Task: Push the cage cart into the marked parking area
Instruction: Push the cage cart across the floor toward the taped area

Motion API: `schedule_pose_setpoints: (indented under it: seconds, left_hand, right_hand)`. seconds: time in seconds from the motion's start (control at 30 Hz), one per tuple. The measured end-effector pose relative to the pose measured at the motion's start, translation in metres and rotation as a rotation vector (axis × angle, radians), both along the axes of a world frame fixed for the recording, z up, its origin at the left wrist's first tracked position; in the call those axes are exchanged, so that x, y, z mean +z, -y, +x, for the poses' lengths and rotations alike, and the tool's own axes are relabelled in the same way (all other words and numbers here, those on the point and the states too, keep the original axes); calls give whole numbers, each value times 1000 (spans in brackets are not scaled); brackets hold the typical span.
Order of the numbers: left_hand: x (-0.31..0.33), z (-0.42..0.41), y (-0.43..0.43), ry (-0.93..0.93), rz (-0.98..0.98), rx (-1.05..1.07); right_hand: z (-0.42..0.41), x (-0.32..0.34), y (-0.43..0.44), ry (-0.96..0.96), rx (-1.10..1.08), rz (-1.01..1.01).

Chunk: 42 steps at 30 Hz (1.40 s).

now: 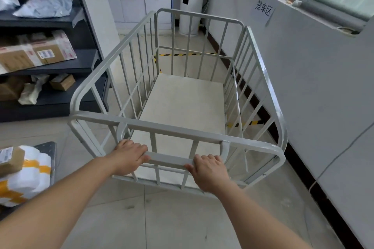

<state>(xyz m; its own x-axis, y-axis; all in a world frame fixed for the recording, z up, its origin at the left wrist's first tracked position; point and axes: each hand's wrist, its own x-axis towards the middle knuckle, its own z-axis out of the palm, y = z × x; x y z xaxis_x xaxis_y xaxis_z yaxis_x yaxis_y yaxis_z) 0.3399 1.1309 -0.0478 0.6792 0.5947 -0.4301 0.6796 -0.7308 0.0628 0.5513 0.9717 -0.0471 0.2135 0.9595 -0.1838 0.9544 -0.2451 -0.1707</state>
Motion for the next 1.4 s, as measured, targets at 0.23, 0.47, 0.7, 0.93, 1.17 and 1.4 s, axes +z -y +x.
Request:
schedule_pose_setpoints:
  seconds: [0.23,0.47,0.7,0.93,1.17,1.4]
  left_hand:
    - [1,38,-54,-8,30,17]
    - [0,72,-104,9,55,4]
    - [-3,106,-155,16,71,-14]
    - [-4,145,-207,-9,49,-26]
    - [-4,184,-253,14,38,-12]
    - [-4,229,-288,19,28,8]
  right_hand:
    - [39,0,-55,2,0,-88]
    - [73,0,-105,8,5,-101]
    - [108,1,-153,10,2,-109]
    - [145,3,-204,11,6,-63]
    - [184,1,-253,-17,-24,-40]
    - [232,1,-293,-9,-28,-135]
